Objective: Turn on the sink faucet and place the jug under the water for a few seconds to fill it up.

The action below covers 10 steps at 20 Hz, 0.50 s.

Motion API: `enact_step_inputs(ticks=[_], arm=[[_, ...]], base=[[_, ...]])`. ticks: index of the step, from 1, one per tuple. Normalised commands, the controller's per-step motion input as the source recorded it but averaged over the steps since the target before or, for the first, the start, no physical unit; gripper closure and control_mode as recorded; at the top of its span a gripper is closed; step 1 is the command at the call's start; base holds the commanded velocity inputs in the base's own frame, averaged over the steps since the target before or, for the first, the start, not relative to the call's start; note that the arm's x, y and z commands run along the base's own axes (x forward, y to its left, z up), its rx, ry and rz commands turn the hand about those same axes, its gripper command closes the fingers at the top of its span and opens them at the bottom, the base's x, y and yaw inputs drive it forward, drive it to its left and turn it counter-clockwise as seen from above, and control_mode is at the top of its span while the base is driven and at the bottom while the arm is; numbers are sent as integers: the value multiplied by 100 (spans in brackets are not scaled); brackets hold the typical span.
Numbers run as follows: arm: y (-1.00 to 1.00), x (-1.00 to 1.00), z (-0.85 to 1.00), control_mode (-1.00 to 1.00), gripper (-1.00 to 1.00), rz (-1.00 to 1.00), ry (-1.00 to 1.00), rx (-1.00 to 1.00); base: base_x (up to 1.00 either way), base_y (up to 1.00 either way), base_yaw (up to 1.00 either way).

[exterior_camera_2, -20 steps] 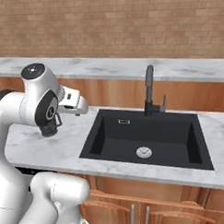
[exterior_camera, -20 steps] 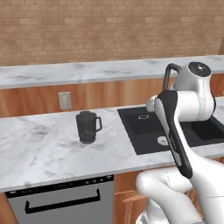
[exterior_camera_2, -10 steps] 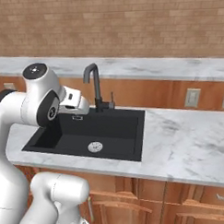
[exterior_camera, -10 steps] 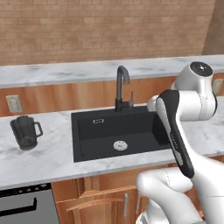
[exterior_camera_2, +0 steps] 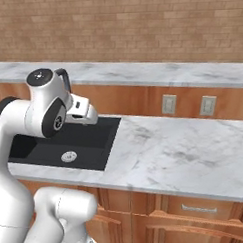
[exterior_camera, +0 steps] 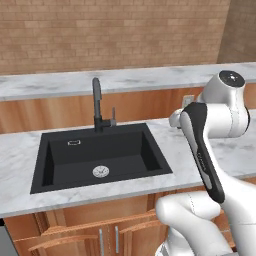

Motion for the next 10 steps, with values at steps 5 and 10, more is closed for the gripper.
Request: enact_step_inputs(ticks=[5,10], arm=[[0,0,0,-100,-100,0,0,0],[0,0,0,-100,-100,0,-1,0]], base=[[0,-10,0],[0,0,0]])
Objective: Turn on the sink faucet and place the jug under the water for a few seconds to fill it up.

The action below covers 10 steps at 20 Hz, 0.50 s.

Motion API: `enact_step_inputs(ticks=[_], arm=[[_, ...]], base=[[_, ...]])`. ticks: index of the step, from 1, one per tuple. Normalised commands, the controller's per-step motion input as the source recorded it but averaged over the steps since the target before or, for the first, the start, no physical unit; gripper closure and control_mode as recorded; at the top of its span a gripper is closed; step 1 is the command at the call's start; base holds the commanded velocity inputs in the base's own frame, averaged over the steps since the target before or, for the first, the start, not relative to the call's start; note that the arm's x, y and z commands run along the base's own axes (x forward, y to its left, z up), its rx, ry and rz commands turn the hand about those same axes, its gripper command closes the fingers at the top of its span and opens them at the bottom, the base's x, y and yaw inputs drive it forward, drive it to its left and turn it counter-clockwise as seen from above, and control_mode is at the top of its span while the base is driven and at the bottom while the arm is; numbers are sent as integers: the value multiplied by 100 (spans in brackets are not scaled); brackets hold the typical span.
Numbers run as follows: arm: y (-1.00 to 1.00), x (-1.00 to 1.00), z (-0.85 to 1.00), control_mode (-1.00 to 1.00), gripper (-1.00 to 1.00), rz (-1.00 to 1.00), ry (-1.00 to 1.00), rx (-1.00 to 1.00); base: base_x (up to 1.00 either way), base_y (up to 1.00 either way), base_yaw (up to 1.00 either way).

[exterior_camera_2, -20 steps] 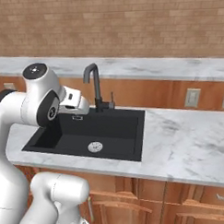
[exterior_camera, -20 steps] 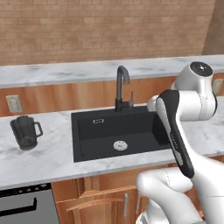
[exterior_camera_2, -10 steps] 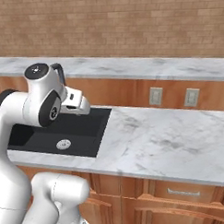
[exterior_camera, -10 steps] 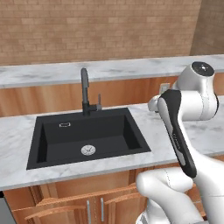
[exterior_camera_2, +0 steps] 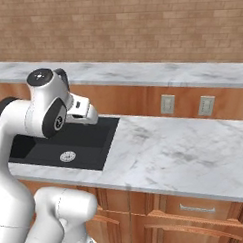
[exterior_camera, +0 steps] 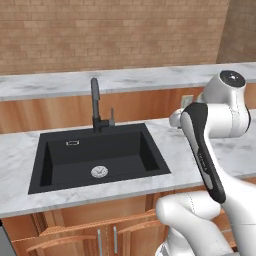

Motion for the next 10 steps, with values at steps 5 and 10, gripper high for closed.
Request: enact_step_inputs(ticks=[5,10], arm=[[0,21,0,-100,-100,0,-7,-1],[6,47,0,-100,-100,2,-4,2]], base=[[0,0,0],[0,0,0]])
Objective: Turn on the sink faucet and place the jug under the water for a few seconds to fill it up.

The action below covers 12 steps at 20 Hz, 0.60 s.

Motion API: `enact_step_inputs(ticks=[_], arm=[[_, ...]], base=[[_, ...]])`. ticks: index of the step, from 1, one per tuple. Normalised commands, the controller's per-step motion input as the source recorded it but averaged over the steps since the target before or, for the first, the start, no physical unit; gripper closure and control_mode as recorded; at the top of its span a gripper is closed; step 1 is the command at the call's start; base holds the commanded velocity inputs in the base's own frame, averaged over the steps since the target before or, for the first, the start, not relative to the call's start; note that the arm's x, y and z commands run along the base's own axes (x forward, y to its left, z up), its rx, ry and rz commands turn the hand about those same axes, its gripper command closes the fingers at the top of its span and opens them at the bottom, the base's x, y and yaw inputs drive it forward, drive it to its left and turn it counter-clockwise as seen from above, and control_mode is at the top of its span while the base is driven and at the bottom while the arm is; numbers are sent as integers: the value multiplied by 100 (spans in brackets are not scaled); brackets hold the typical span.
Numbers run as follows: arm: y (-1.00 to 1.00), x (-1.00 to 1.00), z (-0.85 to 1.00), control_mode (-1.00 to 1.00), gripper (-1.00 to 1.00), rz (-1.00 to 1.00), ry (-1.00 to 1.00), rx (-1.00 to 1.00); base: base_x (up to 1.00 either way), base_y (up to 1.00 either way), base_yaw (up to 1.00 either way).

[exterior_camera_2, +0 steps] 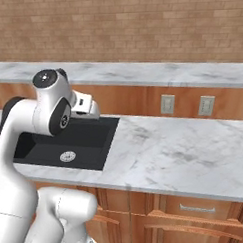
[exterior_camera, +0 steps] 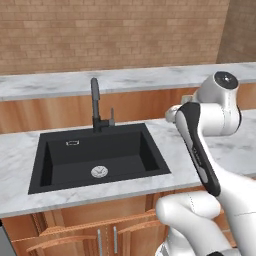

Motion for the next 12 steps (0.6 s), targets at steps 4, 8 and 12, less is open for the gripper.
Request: enact_step_inputs(ticks=[4,8,12], arm=[[5,64,0,-100,-100,6,-1,5],[15,29,-7,-100,-100,17,0,15],[45,54,-32,-100,-100,21,3,22]], base=[[0,0,0],[0,0,0],[0,0,0]])
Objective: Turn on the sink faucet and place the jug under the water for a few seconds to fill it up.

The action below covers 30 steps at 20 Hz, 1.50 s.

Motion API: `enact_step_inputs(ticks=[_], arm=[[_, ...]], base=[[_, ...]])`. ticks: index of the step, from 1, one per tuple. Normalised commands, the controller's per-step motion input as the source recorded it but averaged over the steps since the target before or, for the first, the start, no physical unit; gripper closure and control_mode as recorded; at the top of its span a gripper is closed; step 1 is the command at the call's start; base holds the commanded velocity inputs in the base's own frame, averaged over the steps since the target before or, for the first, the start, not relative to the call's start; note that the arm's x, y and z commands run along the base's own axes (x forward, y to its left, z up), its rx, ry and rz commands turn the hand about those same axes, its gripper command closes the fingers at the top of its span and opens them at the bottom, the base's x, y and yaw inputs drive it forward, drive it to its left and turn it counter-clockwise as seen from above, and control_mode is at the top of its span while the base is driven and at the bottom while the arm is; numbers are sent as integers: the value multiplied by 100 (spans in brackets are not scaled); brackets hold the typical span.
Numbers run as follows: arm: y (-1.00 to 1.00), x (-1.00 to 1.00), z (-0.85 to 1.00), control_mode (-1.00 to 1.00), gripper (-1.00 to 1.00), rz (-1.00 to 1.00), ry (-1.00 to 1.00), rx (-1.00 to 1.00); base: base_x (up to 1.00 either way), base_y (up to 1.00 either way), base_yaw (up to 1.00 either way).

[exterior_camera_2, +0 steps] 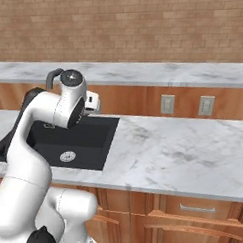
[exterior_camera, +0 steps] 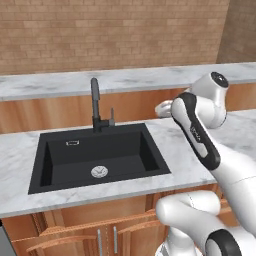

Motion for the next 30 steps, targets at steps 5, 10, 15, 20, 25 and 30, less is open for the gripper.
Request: enact_step_inputs(ticks=[5,10,15,20,25,30], arm=[[75,67,-47,-100,-100,12,4,12],[41,45,-13,-100,-100,6,0,3],[6,69,-15,-100,-100,2,0,6],[0,70,-6,-100,-100,2,0,7],[0,43,-12,-100,-100,5,0,4],[0,46,-26,-100,-100,2,0,3]], base=[[0,0,0],[0,0,0],[0,0,0],[0,0,0],[0,0,0],[0,0,0]])
